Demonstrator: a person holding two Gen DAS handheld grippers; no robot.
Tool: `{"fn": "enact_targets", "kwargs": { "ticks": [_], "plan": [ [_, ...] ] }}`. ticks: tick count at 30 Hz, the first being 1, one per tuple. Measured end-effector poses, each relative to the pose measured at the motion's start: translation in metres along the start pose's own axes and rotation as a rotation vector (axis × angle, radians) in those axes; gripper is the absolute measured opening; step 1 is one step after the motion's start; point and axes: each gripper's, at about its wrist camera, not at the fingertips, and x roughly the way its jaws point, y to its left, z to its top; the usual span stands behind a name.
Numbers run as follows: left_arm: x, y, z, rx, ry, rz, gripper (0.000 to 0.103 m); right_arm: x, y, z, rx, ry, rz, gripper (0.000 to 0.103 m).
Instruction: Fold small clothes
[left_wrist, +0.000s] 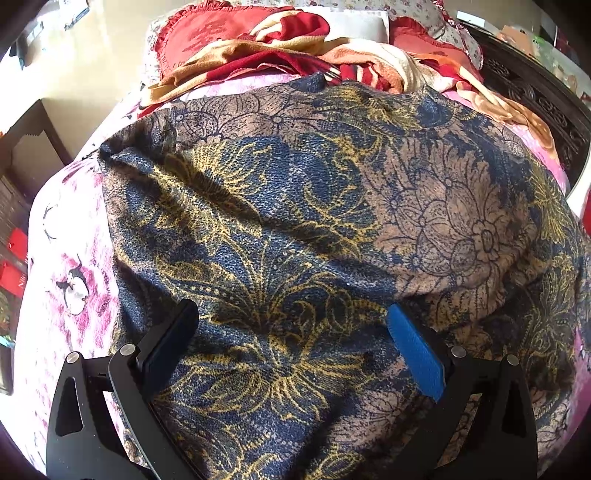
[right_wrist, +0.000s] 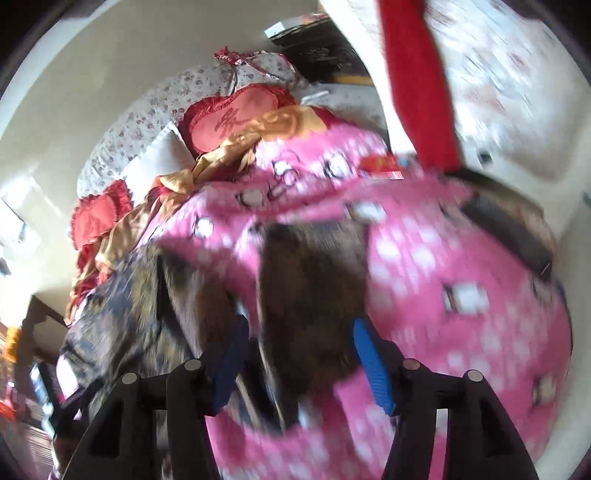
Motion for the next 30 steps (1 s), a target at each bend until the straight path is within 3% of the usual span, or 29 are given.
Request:
{"fn": "enact_targets", "kwargs": {
  "ticks": [2, 6, 8, 9, 10, 15, 17, 20, 23, 30],
  "plan": [
    [-0.001, -0.002, 0.000, 0.011, -0.001, 0.007, 0.103, 0.027, 0.021, 0.017, -0.047, 0.018, 0.024, 0.060],
    [-0.003, -0.003, 0.000, 0.027, -0.001, 0.013, 0.103, 0.092, 0.040, 0.037, -0.054, 0.104, -0.034, 0.059],
    [-0.008, -0.001, 0.000, 0.042, -0.010, 0.014, 0.103, 0.118, 0.030, 0.039, -0.026, 0.154, -0.072, 0.014],
    [-0.012, 0.001, -0.001, 0.050, -0.020, 0.016, 0.103, 0.120, 0.025, 0.040, -0.013, 0.150, -0.075, 0.009],
    [-0.016, 0.004, -0.002, 0.059, -0.033, 0.021, 0.103, 0.112, 0.018, 0.042, 0.012, 0.119, -0.053, 0.003],
    [-0.031, 0.025, 0.002, 0.035, -0.089, 0.040, 0.103, 0.012, 0.014, 0.079, 0.039, -0.140, 0.056, 0.003],
    [-0.038, 0.034, 0.006, -0.002, -0.109, 0.029, 0.103, -0.037, 0.025, 0.103, 0.037, -0.250, 0.149, 0.003],
    [-0.050, 0.048, 0.010, -0.056, -0.139, 0.004, 0.103, -0.085, 0.046, 0.128, 0.006, -0.345, 0.291, 0.003],
    [-0.058, 0.058, 0.014, -0.087, -0.159, -0.001, 0.103, -0.115, 0.079, 0.144, -0.054, -0.388, 0.407, 0.003],
    [-0.072, 0.085, 0.010, -0.130, -0.181, 0.005, 0.103, -0.120, 0.171, 0.149, -0.183, -0.358, 0.498, 0.003]
  ]
}}
